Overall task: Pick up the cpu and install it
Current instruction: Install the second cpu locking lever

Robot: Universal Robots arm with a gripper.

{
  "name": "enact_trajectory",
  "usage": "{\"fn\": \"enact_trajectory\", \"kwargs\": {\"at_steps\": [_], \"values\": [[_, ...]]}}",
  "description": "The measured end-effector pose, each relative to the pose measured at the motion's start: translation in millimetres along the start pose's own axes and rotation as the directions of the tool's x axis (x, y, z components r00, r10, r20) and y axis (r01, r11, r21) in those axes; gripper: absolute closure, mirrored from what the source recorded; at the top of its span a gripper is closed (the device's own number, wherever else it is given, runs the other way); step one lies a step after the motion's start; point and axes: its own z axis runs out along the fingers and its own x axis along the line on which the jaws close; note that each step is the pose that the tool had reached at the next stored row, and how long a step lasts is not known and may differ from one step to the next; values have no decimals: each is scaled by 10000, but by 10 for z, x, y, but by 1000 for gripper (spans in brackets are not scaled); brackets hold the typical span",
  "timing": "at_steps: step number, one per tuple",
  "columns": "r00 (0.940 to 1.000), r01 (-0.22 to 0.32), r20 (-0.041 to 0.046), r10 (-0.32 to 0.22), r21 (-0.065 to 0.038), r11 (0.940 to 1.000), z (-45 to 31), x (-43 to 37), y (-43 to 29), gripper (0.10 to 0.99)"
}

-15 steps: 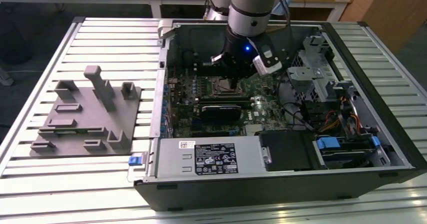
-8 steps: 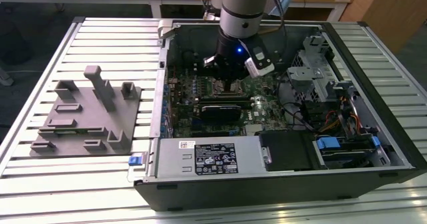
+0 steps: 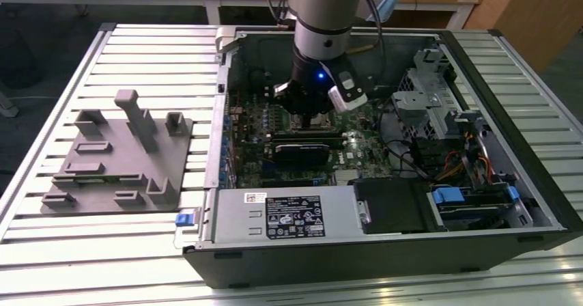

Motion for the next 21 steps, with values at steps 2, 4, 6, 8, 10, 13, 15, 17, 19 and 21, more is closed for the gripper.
{"fn": "enact_trajectory", "kwargs": {"at_steps": [2,4,6,8,10,13,15,17,19,21], "values": [[10000,4,5,-4,-137,9999,11,1,-8,980],[10000,8,7,-8,-266,9996,13,6,-36,980],[10000,11,9,-11,-366,9993,14,17,-61,980],[10000,13,12,-13,-467,9989,14,30,-81,980],[10000,16,14,-15,-555,9985,14,43,-99,980],[10000,19,17,-18,-645,9979,31,65,-119,980],[10000,21,15,-20,-658,9978,63,67,-121,980],[10000,21,16,-20,-674,9977,99,68,-123,980],[10000,21,16,-20,-688,9976,135,68,-125,980],[10000,21,17,-20,-740,9973,147,73,-130,980]]}}
